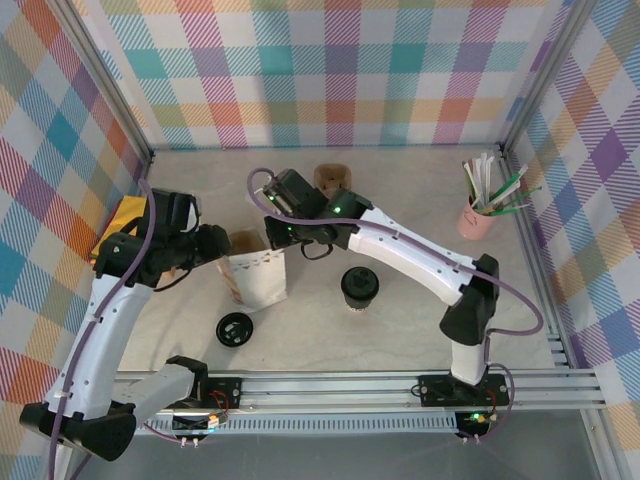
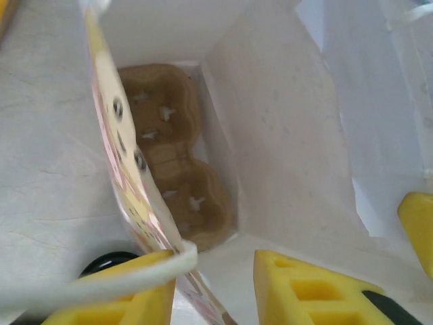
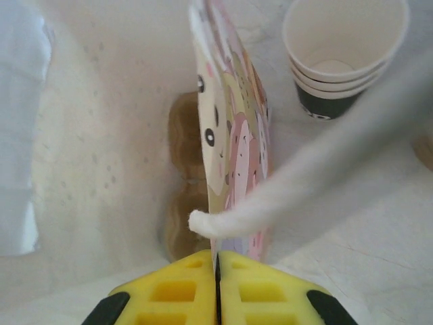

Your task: Pack the takeout coffee

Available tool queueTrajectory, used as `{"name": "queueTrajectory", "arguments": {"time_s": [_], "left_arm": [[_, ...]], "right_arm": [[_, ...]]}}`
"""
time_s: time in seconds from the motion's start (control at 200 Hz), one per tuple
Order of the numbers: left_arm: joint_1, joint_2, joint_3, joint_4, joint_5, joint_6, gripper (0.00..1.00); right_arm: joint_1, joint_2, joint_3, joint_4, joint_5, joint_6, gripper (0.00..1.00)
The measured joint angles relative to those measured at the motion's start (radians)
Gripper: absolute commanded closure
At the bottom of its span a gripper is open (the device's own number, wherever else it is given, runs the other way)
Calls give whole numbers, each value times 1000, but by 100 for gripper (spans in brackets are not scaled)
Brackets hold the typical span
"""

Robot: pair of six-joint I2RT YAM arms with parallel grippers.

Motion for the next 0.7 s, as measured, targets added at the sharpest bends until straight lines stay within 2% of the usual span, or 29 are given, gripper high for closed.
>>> {"name": "queueTrajectory", "arguments": {"time_s": [0.085, 0.18, 0.28, 0.7], "left_arm": [[-44, 9, 0, 20, 5, -20, 48], [-84, 30, 0, 38, 6, -33, 51], [-114, 55, 3, 41, -4, -41, 44], [-196, 94, 69, 46, -55, -61, 41]], "right_arm": [[-1, -50, -51, -5, 34, 0, 93], [-8, -95, -100, -10, 58, 0, 93], [-16, -140, -152, -16, 75, 3, 93], [-33, -334, -336, -56, 84, 61, 92]]}}
